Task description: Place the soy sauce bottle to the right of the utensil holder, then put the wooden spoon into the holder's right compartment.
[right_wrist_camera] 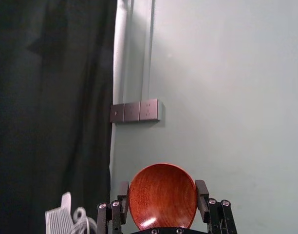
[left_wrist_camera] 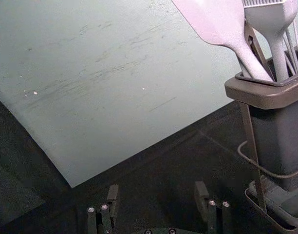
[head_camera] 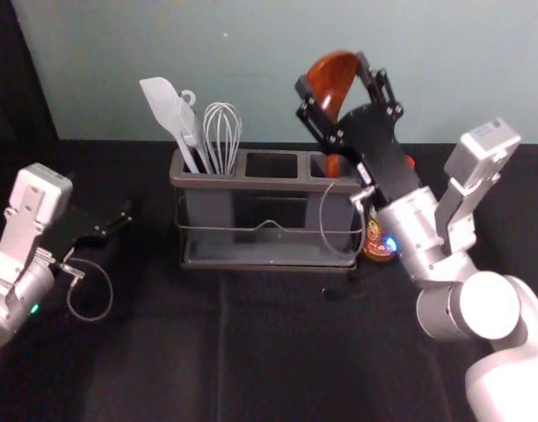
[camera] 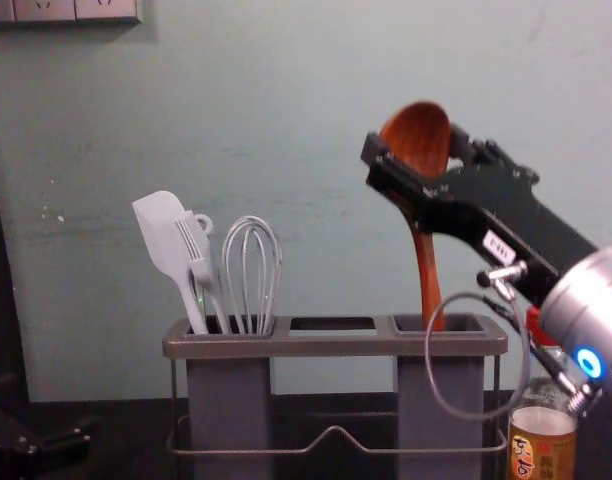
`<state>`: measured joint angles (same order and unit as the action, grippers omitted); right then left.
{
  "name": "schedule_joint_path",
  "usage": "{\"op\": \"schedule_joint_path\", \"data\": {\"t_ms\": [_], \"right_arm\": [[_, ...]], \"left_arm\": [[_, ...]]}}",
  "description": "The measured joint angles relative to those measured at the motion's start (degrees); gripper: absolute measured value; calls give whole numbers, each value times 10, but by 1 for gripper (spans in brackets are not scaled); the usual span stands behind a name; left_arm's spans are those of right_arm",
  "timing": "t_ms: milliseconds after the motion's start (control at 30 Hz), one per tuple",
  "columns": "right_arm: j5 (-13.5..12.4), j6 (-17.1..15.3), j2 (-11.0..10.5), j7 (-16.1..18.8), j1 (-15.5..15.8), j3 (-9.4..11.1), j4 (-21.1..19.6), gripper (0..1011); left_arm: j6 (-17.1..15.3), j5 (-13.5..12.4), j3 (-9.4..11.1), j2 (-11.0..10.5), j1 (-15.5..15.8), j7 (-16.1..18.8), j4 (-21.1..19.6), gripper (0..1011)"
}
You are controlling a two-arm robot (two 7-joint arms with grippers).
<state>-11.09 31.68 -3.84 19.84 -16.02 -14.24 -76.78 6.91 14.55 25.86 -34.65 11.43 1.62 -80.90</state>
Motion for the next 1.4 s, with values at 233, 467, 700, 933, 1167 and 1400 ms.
{"op": "schedule_joint_path", "data": {"t_ms": [233,467,700,933,1167,1400], "right_arm": [[-3,6,2,7,5,2,28,837],[-2,7,2,10,9,4,37,837],[-1,9,3,12,14,5,44,837],[-1,9,4,12,15,6,49,837],[-2,11,4,15,17,6,50,837],[-10,13,4,20,17,7,51,973]], "left_arm": [[0,0,0,0,0,0,0,1000],[0,0,0,0,0,0,0,1000],[0,0,0,0,0,0,0,1000],[0,0,0,0,0,0,0,1000],[0,0,0,0,0,0,0,1000],[0,0,0,0,0,0,0,1000]]}}
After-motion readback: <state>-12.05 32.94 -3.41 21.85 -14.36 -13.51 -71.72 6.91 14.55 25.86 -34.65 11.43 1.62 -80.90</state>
